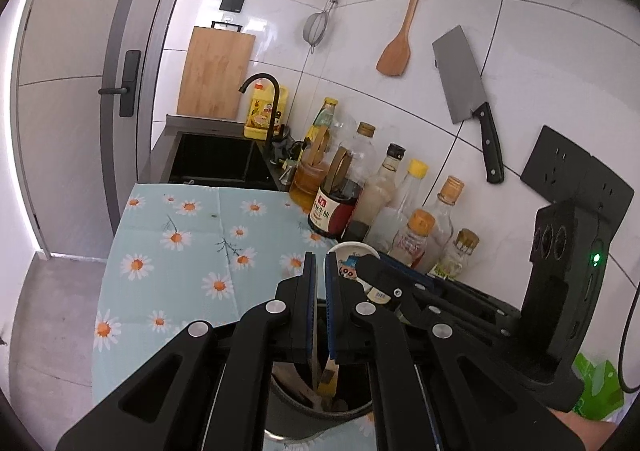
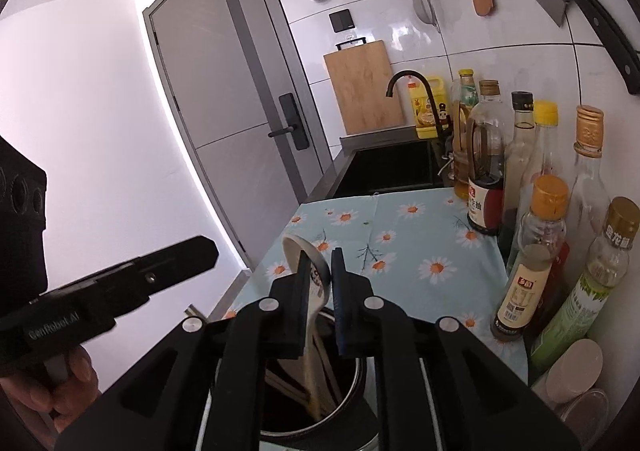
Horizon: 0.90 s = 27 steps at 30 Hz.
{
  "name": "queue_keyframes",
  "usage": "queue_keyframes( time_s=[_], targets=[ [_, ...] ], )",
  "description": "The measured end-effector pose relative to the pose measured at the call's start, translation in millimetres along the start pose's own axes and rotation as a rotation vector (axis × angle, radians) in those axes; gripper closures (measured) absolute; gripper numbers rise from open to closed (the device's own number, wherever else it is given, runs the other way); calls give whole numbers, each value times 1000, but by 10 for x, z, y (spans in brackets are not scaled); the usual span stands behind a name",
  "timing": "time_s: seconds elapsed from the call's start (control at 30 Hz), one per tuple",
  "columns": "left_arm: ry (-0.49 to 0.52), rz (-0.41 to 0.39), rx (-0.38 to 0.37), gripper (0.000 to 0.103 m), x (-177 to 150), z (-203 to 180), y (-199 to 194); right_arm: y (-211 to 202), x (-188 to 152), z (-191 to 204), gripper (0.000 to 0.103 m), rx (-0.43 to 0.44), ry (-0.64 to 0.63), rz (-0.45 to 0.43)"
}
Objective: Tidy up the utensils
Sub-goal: 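Open both grippers to drop the spoon and chopstick into the holder, then move both grippers back down to the loose utensils on the cloth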
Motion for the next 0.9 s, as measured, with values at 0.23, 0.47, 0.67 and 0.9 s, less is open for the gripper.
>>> queue_keyframes(
  time_s=[0.23, 0.47, 0.67, 0.9],
  targets=[
    [14, 10, 29, 82, -73, -73, -71, -196, 27, 65, 79, 26, 5, -26],
    [32, 9, 59, 82, -97, -162, -178, -438, 100, 75, 79, 67, 45, -60],
    [39, 12, 88, 82, -149, -185, -292, -593, 97, 119, 79, 114, 83, -71],
    [51, 11, 118, 82, -208, -247, -488, -779, 49, 195, 79, 160, 117, -73]
  ],
)
Point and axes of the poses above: each gripper's, at about its wrist camera, not at the fingertips, and y roughly the way its jaws point, z to its left, x to its top, the point moved 8 cm from there along y, roughly the way its jaws point
